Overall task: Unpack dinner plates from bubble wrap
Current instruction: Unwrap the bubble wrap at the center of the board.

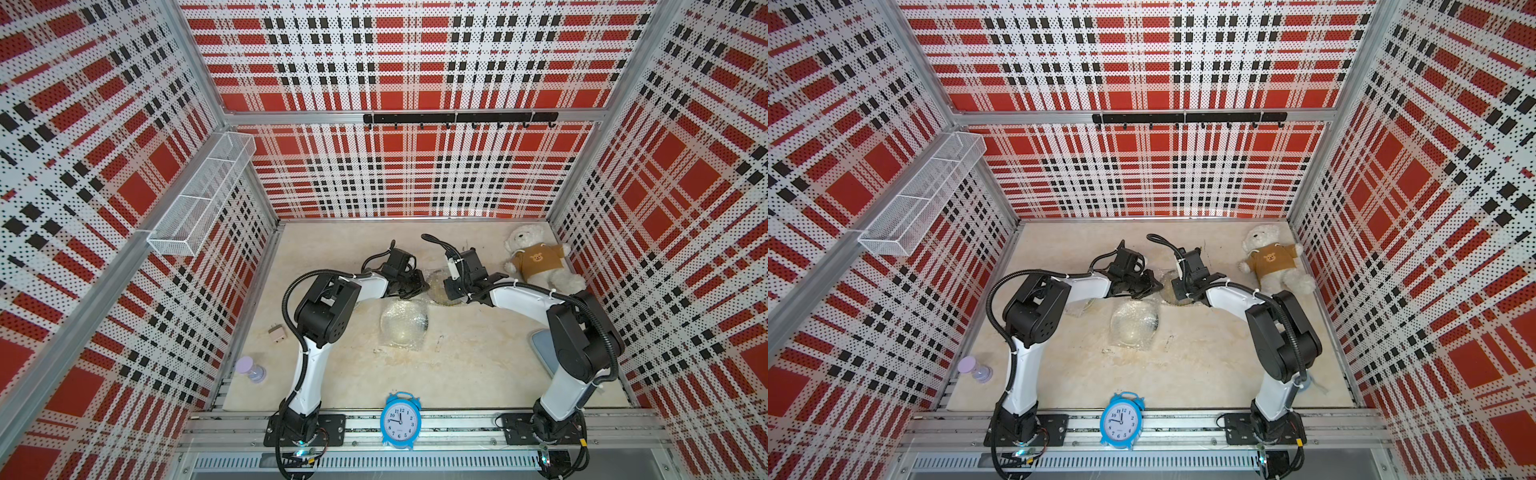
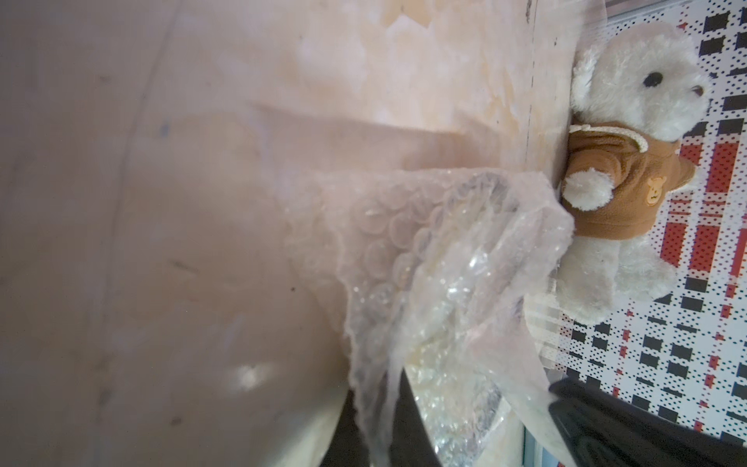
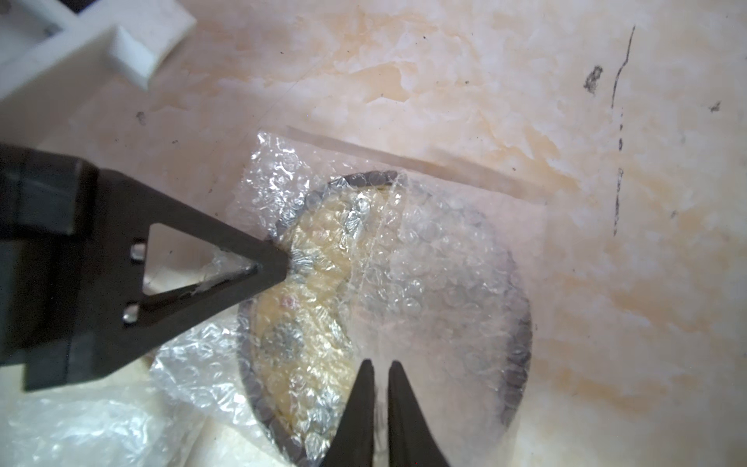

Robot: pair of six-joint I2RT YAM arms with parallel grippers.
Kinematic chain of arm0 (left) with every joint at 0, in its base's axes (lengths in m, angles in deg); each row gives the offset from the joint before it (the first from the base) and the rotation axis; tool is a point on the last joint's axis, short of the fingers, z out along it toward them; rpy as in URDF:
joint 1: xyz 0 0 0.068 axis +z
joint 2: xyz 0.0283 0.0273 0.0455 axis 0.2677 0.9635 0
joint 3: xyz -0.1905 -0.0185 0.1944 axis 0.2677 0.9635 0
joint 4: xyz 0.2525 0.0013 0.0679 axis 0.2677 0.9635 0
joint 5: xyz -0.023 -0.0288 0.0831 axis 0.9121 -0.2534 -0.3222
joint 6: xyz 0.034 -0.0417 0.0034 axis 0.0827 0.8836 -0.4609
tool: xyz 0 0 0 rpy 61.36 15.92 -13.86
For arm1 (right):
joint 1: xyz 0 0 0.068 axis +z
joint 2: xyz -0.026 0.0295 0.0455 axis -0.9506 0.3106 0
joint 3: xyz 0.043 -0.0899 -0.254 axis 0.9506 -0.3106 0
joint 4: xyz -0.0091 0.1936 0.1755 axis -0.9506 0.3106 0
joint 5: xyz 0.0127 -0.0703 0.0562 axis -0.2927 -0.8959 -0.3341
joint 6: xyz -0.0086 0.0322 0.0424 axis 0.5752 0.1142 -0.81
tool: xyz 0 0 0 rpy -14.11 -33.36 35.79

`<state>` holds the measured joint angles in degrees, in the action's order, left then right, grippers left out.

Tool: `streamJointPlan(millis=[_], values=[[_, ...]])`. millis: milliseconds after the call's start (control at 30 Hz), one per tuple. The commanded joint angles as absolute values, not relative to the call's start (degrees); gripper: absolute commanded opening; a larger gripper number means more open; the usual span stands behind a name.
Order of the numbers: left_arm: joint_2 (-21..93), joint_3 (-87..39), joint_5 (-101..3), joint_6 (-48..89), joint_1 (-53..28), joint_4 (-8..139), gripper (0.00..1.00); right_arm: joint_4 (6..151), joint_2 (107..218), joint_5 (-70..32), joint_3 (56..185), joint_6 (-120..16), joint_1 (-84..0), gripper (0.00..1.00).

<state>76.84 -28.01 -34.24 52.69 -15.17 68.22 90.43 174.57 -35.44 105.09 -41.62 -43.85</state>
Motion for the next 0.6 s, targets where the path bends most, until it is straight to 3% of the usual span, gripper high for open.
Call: streamJointPlan(millis=[0, 133, 233, 367, 567], values=[[77.75, -29.59, -34.48, 52.23, -15.41, 68.07, 0.04, 87.89, 172.4, -34.18, 104.16, -41.31, -44.13, 0.44], [77.9, -29.9, -34.39, 52.39, -15.34, 68.03, 0.04, 90.71, 171.91, -32.83, 104.67, -38.98, -44.05, 0.67], [77.77, -30.08, -34.23, 52.67, -15.32, 68.02, 0.04, 92.47, 170.71, -32.84, 104.67, -37.4, -43.57, 0.73], [77.51, -30.19, -34.13, 52.68, -15.18, 68.03, 0.04, 96.25, 170.61, -35.13, 105.12, -34.38, -42.56, 0.73], [77.29, -30.07, -33.84, 52.77, -15.15, 68.11, 0.04, 98.5, 172.27, -38.34, 104.9, -32.07, -41.92, 0.64]])
